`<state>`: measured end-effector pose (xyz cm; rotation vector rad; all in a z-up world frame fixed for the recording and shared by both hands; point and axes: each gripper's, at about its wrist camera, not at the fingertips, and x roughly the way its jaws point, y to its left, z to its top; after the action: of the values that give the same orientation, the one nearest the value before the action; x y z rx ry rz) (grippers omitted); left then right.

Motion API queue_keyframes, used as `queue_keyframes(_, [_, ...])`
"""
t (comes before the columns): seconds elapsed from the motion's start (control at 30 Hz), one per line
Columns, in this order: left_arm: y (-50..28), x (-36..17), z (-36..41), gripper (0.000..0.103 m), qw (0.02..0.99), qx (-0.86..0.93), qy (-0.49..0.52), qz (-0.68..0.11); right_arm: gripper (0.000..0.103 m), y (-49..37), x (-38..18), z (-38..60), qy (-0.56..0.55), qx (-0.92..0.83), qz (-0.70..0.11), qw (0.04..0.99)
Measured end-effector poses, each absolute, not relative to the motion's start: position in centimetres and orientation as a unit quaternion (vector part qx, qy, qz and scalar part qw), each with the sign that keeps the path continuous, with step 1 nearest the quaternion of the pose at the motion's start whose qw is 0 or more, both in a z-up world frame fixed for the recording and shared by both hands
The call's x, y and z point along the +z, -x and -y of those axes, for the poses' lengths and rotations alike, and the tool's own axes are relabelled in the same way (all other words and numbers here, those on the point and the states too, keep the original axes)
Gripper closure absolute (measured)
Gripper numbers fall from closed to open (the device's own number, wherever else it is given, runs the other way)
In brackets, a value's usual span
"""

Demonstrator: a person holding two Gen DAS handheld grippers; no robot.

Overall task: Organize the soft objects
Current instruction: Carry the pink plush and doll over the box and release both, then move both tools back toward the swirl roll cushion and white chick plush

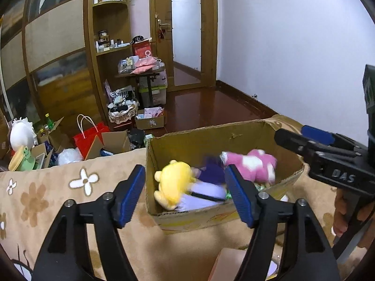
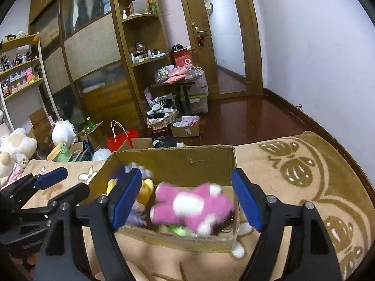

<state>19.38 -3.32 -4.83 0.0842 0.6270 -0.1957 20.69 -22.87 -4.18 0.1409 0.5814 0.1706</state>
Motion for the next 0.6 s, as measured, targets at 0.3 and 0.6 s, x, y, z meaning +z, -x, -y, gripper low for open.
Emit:
queue_keyframes(0.3, [-17.1,-3.8,1.6,0.015,0.943,-0.080,-0.027,-0.321,0.000,-17.8,-3.3,23.0,-0.073,0.091,-0.289,0.950])
queue_keyframes(0.6, [-13.0,-3.2,1.0,0.006,0.939,-0.089,-0.031,-0.330,0.000,-13.7,-1.6,23.5,-0.067,0.085,-0.288,0.952])
